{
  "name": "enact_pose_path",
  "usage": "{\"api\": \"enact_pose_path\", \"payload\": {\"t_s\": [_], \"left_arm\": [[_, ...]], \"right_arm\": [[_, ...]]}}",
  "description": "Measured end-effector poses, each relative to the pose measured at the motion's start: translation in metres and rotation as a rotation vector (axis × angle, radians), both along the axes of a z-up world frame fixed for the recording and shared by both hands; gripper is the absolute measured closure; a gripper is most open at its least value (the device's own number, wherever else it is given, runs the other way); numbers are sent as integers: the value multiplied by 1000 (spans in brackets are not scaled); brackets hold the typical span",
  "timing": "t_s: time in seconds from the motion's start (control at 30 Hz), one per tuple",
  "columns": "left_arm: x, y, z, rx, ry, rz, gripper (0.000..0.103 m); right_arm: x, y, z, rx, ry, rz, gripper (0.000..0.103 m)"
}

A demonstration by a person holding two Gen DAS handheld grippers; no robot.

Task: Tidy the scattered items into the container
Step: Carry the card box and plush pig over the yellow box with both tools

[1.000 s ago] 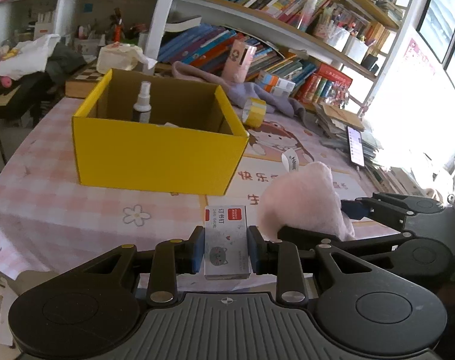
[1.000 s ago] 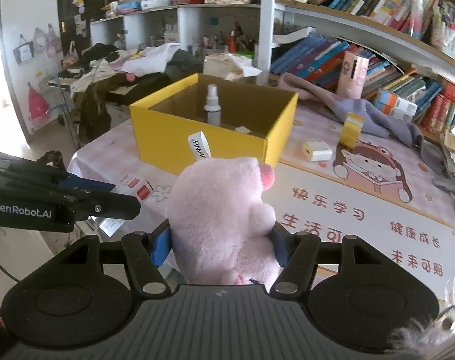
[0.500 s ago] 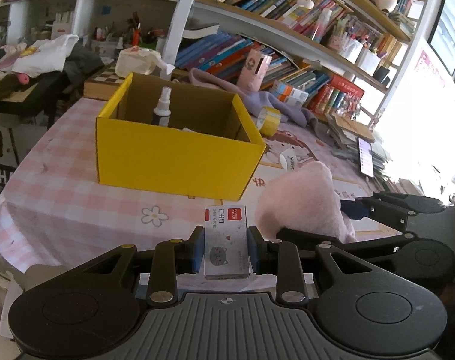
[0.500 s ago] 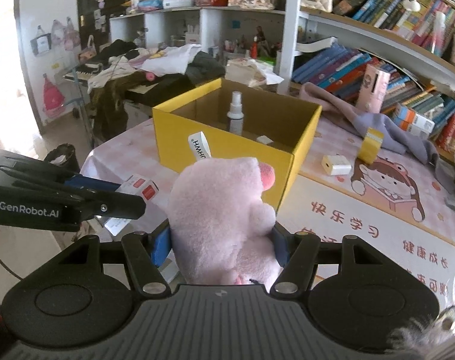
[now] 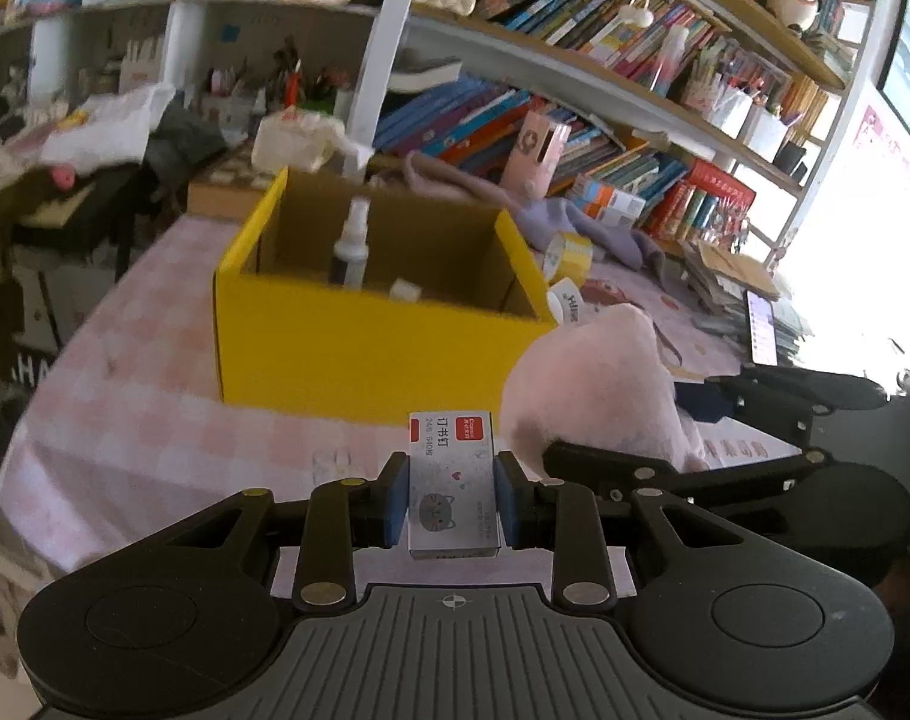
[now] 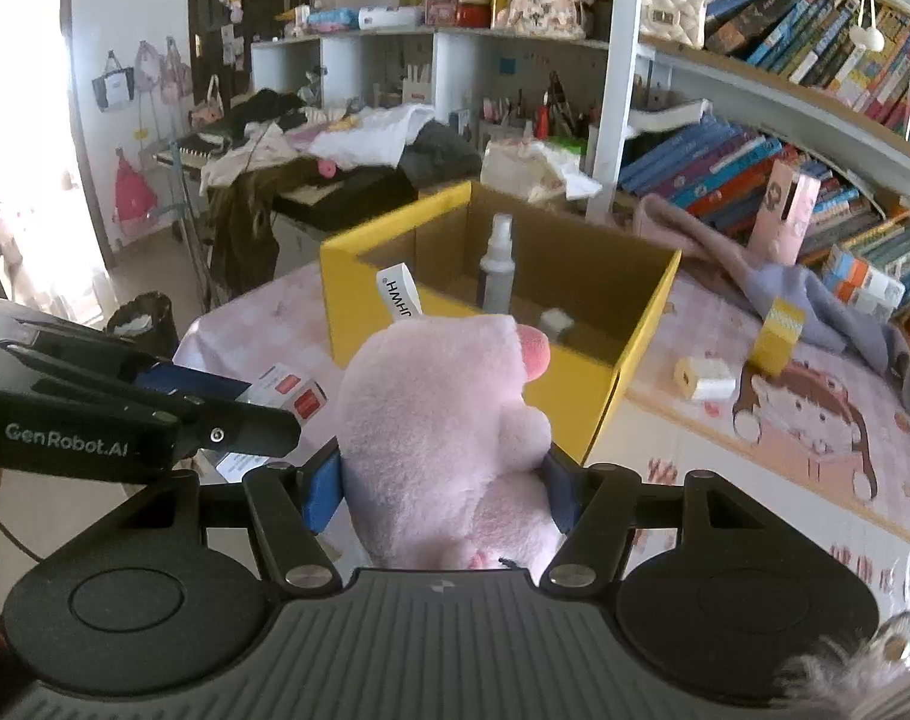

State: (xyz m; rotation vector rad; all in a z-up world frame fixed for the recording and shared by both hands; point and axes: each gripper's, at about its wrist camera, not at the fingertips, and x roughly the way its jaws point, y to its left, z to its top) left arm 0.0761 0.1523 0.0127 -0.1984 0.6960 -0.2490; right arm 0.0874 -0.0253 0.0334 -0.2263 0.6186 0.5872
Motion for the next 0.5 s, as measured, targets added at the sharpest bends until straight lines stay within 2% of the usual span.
{"api": "enact_pose_path", "payload": {"t_s": [0.3,0.5], "left_arm": [[54,7,29,33,-111,17,75],[102,13,32,47,-134,31,75]], "right_arm": [[57,3,27,39,-92,8,41],[106,8,34,47,-126,15,41]]}}
